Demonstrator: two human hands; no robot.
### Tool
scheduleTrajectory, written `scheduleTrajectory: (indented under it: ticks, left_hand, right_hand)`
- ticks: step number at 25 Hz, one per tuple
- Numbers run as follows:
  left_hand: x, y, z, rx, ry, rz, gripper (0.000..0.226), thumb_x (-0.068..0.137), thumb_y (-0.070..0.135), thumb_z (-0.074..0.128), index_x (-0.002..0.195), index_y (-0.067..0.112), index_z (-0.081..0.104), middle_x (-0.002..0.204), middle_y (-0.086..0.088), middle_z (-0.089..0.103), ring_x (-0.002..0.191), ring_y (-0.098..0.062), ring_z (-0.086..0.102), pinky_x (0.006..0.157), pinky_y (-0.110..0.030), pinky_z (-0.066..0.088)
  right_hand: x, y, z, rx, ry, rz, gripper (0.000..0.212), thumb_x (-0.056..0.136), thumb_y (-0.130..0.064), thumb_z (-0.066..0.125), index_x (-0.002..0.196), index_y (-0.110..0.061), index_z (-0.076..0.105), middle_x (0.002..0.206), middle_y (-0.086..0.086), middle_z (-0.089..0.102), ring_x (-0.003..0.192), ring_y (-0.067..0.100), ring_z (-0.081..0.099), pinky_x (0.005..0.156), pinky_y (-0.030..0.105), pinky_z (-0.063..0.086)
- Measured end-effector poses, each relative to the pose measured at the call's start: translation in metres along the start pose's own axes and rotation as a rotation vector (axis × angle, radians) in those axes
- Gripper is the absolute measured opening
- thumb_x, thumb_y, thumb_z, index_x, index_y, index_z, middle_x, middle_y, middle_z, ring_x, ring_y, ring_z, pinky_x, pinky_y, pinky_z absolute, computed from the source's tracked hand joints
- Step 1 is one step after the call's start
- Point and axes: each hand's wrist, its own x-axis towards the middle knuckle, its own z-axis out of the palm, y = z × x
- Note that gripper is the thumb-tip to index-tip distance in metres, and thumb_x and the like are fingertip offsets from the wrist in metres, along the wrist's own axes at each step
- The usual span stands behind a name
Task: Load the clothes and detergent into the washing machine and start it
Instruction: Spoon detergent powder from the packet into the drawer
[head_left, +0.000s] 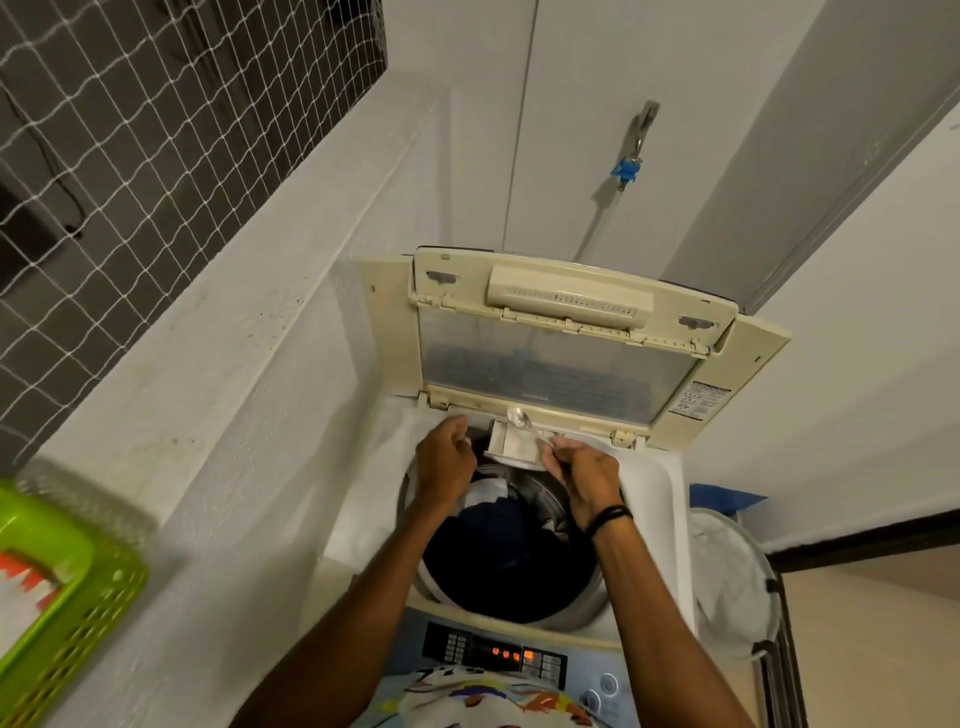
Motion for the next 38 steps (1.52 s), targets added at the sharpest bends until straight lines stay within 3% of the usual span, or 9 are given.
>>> scheduleTrajectory:
  ticks: [7, 13, 16, 21, 24, 27, 31, 36, 38]
  left_hand:
    - [-0.038, 0.006, -0.072, -0.097, 0.213, 0.11, 0.033, 0.089, 0.003, 0.055, 0.118, 0.015, 0.067, 0.111, 0.001, 0.072, 0.099, -0.008, 0.065, 0.075, 0.007, 0.037]
    - [-0.105, 0.013, -0.168, -0.197, 0.504, 0.191, 0.03, 0.091, 0.005, 0.057, 0.118, 0.011, 0.067, 0.111, 0.001, 0.073, 0.095, -0.006, 0.068, 0.087, -0.018, 0.053]
    - [-0.145, 0.013, -0.224, -0.228, 0.712, 0.239, 0.027, 0.093, 0.007, 0.056, 0.117, 0.012, 0.067, 0.11, 0.0, 0.072, 0.094, -0.008, 0.068, 0.086, -0.023, 0.054]
    - [-0.221, -0.008, -0.313, 0.152, 1.12, 0.169, 0.024, 0.086, 0.006, 0.061, 0.102, 0.019, 0.074, 0.117, -0.001, 0.064, 0.111, -0.016, 0.058, 0.098, -0.024, 0.042]
    - [-0.244, -0.042, -0.343, 0.496, 1.061, -0.116, 0.024, 0.079, 0.019, 0.062, 0.095, 0.029, 0.077, 0.132, -0.01, 0.057, 0.127, -0.029, 0.044, 0.11, -0.037, 0.028]
    - [-0.25, -0.063, -0.351, 0.645, 0.915, -0.338, 0.031, 0.074, 0.026, 0.055, 0.094, 0.024, 0.079, 0.118, -0.025, 0.065, 0.127, -0.036, 0.049, 0.114, -0.05, 0.026]
    - [-0.248, -0.079, -0.352, 0.655, 0.808, -0.515, 0.034, 0.079, 0.034, 0.061, 0.11, 0.026, 0.075, 0.124, -0.021, 0.063, 0.128, -0.033, 0.049, 0.113, -0.044, 0.027]
    - [-0.248, -0.079, -0.357, 0.436, 0.694, -0.57, 0.057, 0.078, 0.028, 0.073, 0.133, 0.031, 0.058, 0.13, -0.011, 0.06, 0.118, -0.037, 0.055, 0.102, -0.039, 0.042]
    - [-0.249, -0.076, -0.361, 0.397, 0.657, -0.571, 0.067, 0.078, 0.027, 0.076, 0.139, 0.031, 0.051, 0.135, -0.011, 0.056, 0.12, -0.035, 0.055, 0.101, -0.04, 0.045]
  right_hand:
    - [-0.057, -0.013, 0.052, 0.193, -0.261, 0.06, 0.012, 0.091, -0.002, 0.059, 0.097, 0.006, 0.065, 0.082, 0.014, 0.073, 0.074, 0.019, 0.073, 0.068, 0.024, 0.061]
    - [-0.127, -0.011, 0.114, 0.123, -0.527, 0.128, 0.023, 0.095, -0.006, 0.053, 0.081, -0.005, 0.07, 0.072, 0.006, 0.074, 0.069, 0.012, 0.072, 0.065, 0.019, 0.058]
    - [-0.166, -0.012, 0.148, -0.013, -0.689, 0.148, 0.014, 0.094, -0.008, 0.055, 0.091, -0.003, 0.067, 0.077, 0.008, 0.074, 0.073, 0.012, 0.072, 0.066, 0.016, 0.057]
    - [-0.231, -0.009, 0.21, -0.218, -0.948, 0.041, 0.012, 0.09, -0.002, 0.059, 0.089, 0.0, 0.071, 0.08, 0.012, 0.074, 0.079, 0.02, 0.072, 0.072, 0.021, 0.058]
    - [-0.26, 0.007, 0.245, -0.413, -1.122, -0.17, 0.008, 0.086, 0.006, 0.061, 0.086, 0.007, 0.069, 0.075, 0.017, 0.071, 0.072, 0.023, 0.071, 0.072, 0.028, 0.06]
    - [-0.274, 0.033, 0.279, -0.676, -1.269, -0.396, 0.006, 0.086, 0.007, 0.063, 0.085, 0.01, 0.068, 0.079, 0.023, 0.066, 0.065, 0.024, 0.068, 0.065, 0.035, 0.058]
    - [-0.281, 0.073, 0.315, -1.362, -1.195, -1.045, 0.009, 0.074, -0.015, 0.067, 0.077, -0.016, 0.076, 0.087, 0.004, 0.075, 0.087, 0.023, 0.068, 0.082, 0.031, 0.053]
    - [-0.296, 0.099, 0.333, -1.44, -1.09, -1.009, 0.017, 0.079, -0.014, 0.061, 0.085, -0.007, 0.076, 0.095, 0.011, 0.074, 0.1, 0.034, 0.065, 0.085, 0.033, 0.052]
    - [-0.3, 0.102, 0.339, -1.451, -1.133, -0.905, 0.019, 0.08, -0.011, 0.058, 0.085, -0.004, 0.075, 0.09, 0.016, 0.074, 0.094, 0.035, 0.068, 0.086, 0.039, 0.054]
